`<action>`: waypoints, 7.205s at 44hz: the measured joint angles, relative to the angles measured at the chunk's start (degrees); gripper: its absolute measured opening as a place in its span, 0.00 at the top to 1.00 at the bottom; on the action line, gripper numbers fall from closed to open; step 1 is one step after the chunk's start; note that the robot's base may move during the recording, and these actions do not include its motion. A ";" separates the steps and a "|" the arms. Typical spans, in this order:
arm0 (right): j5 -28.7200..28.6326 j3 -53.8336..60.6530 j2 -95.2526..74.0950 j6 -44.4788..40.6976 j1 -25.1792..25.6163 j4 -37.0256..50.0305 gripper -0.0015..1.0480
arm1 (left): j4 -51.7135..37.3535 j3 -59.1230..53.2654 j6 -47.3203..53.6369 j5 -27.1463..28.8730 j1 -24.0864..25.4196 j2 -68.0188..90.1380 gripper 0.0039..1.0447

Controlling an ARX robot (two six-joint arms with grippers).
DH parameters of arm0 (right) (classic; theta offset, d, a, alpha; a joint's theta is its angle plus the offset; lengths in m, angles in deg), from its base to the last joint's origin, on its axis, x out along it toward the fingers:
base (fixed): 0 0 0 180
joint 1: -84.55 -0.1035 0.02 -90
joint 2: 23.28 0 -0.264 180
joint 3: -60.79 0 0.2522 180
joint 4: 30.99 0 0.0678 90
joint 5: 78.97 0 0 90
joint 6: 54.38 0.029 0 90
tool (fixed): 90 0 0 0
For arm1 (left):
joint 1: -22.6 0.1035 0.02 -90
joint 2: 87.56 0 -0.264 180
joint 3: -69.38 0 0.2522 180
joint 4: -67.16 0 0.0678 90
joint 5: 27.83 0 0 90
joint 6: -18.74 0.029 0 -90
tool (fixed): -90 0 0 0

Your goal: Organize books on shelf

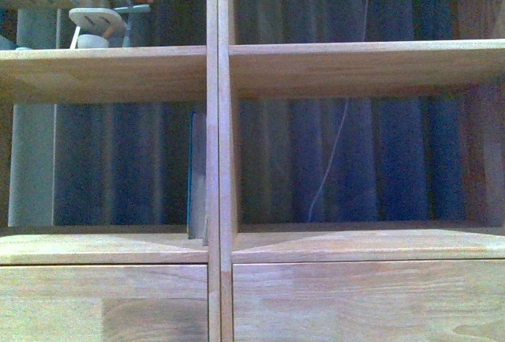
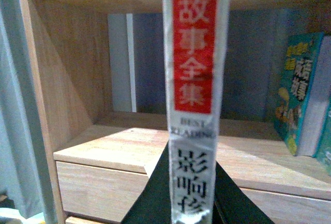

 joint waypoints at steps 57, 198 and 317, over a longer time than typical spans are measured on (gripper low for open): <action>1.66 7.91 20.94 1.64 -6.40 -14.05 0.07 | 25.79 90.77 9.40 5.05 -9.64 69.16 0.94; 1.68 7.91 20.94 1.62 -6.43 -14.05 0.07 | 7.65 3.87 10.01 7.17 -17.79 7.10 0.07; 27.85 20.59 40.50 4.72 -9.44 -45.11 0.97 | 39.41 -48.78 -0.87 2.16 -10.71 -71.14 0.98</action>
